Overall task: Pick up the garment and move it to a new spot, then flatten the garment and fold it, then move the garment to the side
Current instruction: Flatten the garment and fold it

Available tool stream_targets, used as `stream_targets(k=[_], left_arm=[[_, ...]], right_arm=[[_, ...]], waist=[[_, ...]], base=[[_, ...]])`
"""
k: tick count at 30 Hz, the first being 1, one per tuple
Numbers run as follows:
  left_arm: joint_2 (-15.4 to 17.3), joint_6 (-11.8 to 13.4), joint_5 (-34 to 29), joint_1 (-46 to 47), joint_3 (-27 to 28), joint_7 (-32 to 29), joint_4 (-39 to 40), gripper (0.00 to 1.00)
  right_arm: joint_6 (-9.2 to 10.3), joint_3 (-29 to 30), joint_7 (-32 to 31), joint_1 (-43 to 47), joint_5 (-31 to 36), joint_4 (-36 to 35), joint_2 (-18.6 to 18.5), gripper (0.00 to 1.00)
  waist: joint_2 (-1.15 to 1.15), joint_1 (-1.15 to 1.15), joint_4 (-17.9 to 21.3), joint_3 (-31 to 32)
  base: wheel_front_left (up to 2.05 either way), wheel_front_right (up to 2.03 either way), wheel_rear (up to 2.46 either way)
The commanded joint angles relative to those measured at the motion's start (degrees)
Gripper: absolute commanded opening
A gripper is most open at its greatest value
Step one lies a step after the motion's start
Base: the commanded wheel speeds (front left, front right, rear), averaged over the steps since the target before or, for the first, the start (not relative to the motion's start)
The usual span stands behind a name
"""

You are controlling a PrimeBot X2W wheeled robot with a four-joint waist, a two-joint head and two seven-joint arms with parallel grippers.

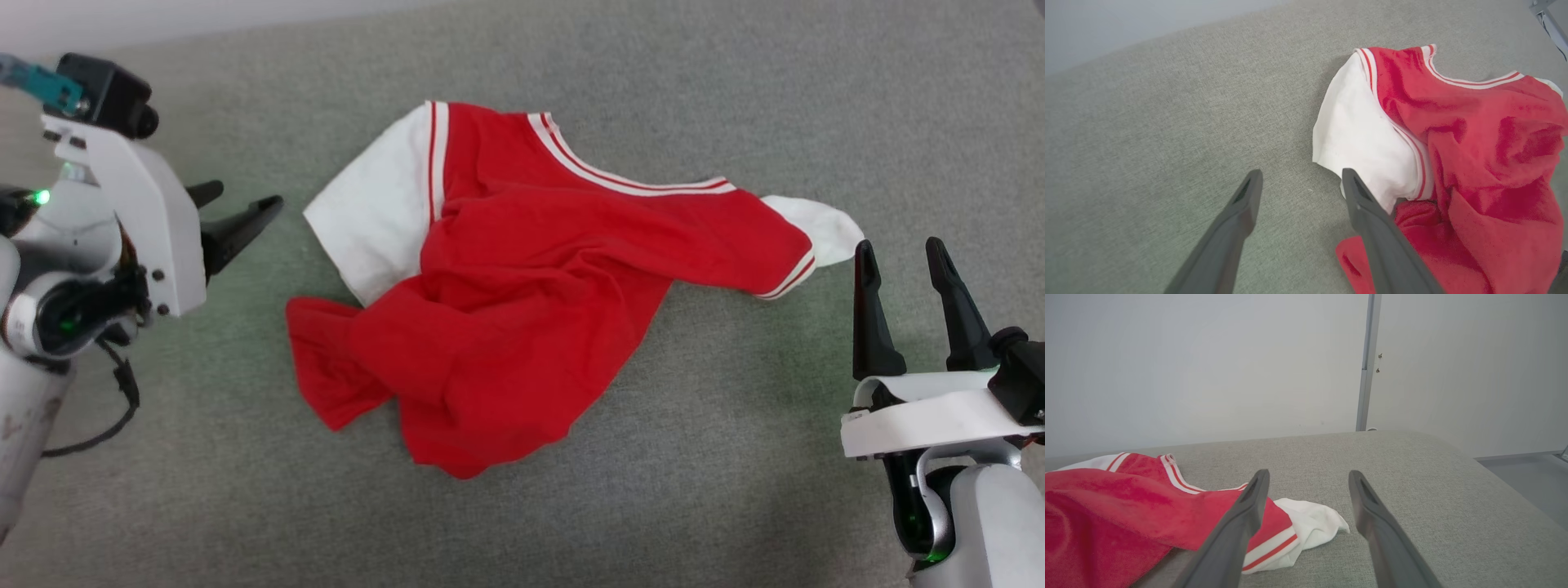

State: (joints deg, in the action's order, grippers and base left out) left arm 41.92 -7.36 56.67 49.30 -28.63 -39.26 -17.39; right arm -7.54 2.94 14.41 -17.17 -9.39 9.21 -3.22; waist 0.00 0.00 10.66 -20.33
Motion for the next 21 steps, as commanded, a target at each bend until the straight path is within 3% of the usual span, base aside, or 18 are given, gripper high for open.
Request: stream_targets(k=[1, 21], left_arm=[[-0.2, -0.2, 0.3, 1.0, -0.3, -0.3, -0.5, 1.00], [-4.9, -0.1, 2.9, 6.3, -6.3, -5.0, -7.8, 1.00]], right_arm=[[0.10, -0.3, 0.3, -0.8, 0.4, -0.1, 0.2, 1.00], [0.10, -1.1, 0.8, -3.0, -1.2, 2.1, 0.4, 1.00]], waist=[[0.00, 0.00, 1.4, -2.1], [0.00, 0.00, 1.2, -5.7]], base=[[0.00, 0.00, 0.00], [0.00, 0.00, 0.00]])
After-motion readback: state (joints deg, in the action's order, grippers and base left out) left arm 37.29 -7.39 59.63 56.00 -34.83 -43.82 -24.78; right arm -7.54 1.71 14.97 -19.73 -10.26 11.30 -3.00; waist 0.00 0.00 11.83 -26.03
